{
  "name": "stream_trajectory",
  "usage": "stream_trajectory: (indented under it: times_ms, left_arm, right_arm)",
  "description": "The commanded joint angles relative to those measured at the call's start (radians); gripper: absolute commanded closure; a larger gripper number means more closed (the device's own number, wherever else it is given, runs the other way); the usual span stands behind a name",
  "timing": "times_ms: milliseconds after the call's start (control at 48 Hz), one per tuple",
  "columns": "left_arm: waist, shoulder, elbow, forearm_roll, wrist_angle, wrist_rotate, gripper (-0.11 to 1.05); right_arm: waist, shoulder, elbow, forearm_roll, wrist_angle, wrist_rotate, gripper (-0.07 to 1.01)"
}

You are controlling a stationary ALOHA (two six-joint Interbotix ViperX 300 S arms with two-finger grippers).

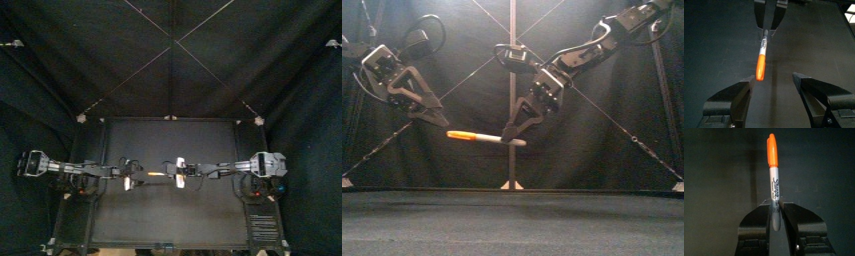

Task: Uncap the pen

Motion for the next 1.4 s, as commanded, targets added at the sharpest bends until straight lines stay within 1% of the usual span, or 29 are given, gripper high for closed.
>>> stream_trajectory:
  times_ms: [21, 292, 312, 375, 396, 542, 583, 625, 646, 688, 729, 771, 896, 958, 1042, 1062, 1167, 1188, 1271, 1292, 1396]
  left_arm:
    - [0.011, -0.002, -0.029, 0.002, -0.023, 0.0031, 0.00]
    - [0.025, 0.000, -0.032, -0.002, -0.029, 0.0031, 0.01]
    - [0.025, 0.000, -0.032, -0.002, -0.029, 0.0015, 0.01]
    - [0.025, 0.000, -0.032, -0.002, -0.029, 0.0015, 0.02]
    - [0.025, 0.000, -0.032, -0.002, -0.029, 0.0000, 0.02]
    - [0.025, 0.000, -0.032, -0.002, -0.029, 0.0000, 0.03]
    - [0.026, 0.000, -0.034, -0.002, -0.028, -0.0015, 0.05]
    - [0.025, 0.000, -0.034, -0.002, -0.028, 0.0000, 0.06]
    - [0.025, 0.000, -0.034, -0.002, -0.028, -0.0015, 0.08]
    - [0.025, 0.000, -0.035, -0.002, -0.029, 0.0000, 0.10]
    - [0.031, 0.000, -0.035, -0.002, -0.029, 0.0000, 0.14]
    - [0.034, 0.000, -0.035, 0.000, -0.029, -0.0015, 0.17]
    - [0.040, 0.000, -0.037, -0.002, -0.029, -0.0015, 0.27]
    - [0.041, 0.000, -0.038, -0.002, -0.029, 0.0015, 0.32]
    - [0.041, 0.000, -0.035, -0.002, -0.026, 0.0015, 0.38]
    - [0.041, -0.003, -0.032, 0.000, -0.023, 0.0015, 0.40]
    - [0.051, -0.015, -0.017, -0.002, -0.025, 0.0015, 0.43]
    - [0.052, -0.020, -0.012, -0.002, -0.026, 0.0000, 0.43]
    - [0.054, -0.041, 0.002, -0.002, -0.028, 0.0000, 0.43]
    - [0.054, -0.049, 0.005, -0.002, -0.028, 0.0015, 0.43]
    - [0.054, -0.095, 0.023, 0.000, -0.025, 0.0015, 0.43]
  right_arm:
    - [0.006, -0.048, -0.040, -0.017, -0.009, 0.003, 0.40]
    - [0.018, -0.049, -0.060, -0.025, -0.023, -0.002, 0.40]
    - [0.020, -0.049, -0.061, -0.025, -0.023, -0.002, 0.40]
    - [0.023, -0.051, -0.064, -0.025, -0.028, -0.003, 0.40]
    - [0.023, -0.052, -0.066, -0.025, -0.029, -0.003, 0.40]
    - [0.026, -0.057, -0.072, -0.025, -0.044, -0.009, 0.40]
    - [0.026, -0.058, -0.072, -0.025, -0.048, -0.009, 0.40]
    - [0.026, -0.058, -0.071, -0.025, -0.052, -0.009, 0.40]
    - [0.026, -0.058, -0.072, -0.025, -0.052, -0.011, 0.40]
    - [0.026, -0.058, -0.072, -0.025, -0.055, -0.011, 0.40]
    - [0.026, -0.058, -0.071, -0.025, -0.055, -0.011, 0.40]
    - [0.026, -0.058, -0.071, -0.025, -0.057, -0.011, 0.40]
    - [0.026, -0.058, -0.069, -0.025, -0.057, -0.011, 0.40]
    - [0.026, -0.058, -0.066, -0.025, -0.055, -0.011, 0.40]
    - [0.026, -0.058, -0.063, -0.029, -0.054, -0.009, 0.40]
    - [0.026, -0.058, -0.061, -0.034, -0.052, -0.003, 0.40]
    - [0.026, -0.061, -0.052, -0.043, -0.044, 0.002, 0.40]
    - [0.026, -0.063, -0.051, -0.043, -0.043, 0.002, 0.40]
    - [0.026, -0.069, -0.040, -0.043, -0.040, 0.005, 0.40]
    - [0.026, -0.071, -0.037, -0.043, -0.040, 0.005, 0.40]
    - [0.026, -0.083, -0.021, -0.038, -0.040, 0.006, 0.40]
